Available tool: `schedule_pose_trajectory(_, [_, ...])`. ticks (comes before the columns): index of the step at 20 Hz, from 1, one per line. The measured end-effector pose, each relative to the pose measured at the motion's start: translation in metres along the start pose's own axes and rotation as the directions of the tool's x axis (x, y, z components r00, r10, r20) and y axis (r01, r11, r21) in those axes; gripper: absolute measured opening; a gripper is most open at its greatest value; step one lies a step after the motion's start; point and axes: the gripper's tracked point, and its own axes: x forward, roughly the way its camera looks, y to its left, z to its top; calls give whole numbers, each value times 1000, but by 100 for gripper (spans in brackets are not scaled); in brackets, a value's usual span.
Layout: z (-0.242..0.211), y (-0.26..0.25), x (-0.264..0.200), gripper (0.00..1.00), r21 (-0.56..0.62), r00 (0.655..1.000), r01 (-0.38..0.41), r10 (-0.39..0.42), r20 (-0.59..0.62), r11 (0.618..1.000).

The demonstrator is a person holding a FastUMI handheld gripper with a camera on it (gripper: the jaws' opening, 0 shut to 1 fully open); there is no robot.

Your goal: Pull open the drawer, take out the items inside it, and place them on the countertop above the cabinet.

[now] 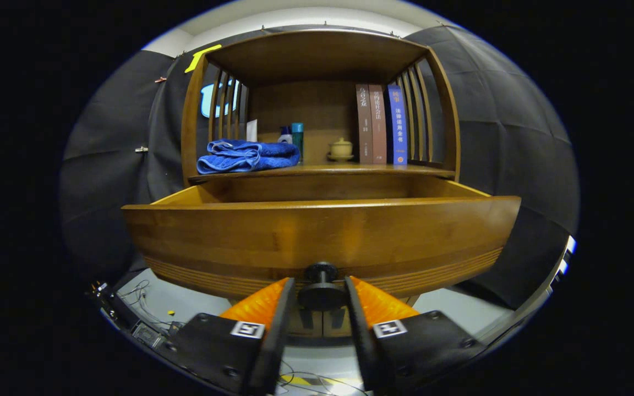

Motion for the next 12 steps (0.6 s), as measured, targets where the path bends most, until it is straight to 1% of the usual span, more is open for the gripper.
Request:
schedule_pose_trajectory(3, [9, -7, -23, 100, -13, 1000, -13, 12, -19, 1000])
schedule_pose_trajectory(4, [19, -8, -32, 100, -18, 999, -19, 18, -26, 1000])
schedule_pose_trajectory(6, [46, -19, -49, 100, -42, 999, -6, 4, -48, 999])
schedule_pose_trajectory(7, [58, -21, -56, 100, -43, 998, -14, 11, -64, 999])
schedule_pose_trajectory(10, [104, -10, -67, 100, 36, 988, -82, 86, -129, 996])
schedule_pose_trajectory(12, [130, -11, -60, 99, 55, 980, -98, 106, -169, 994])
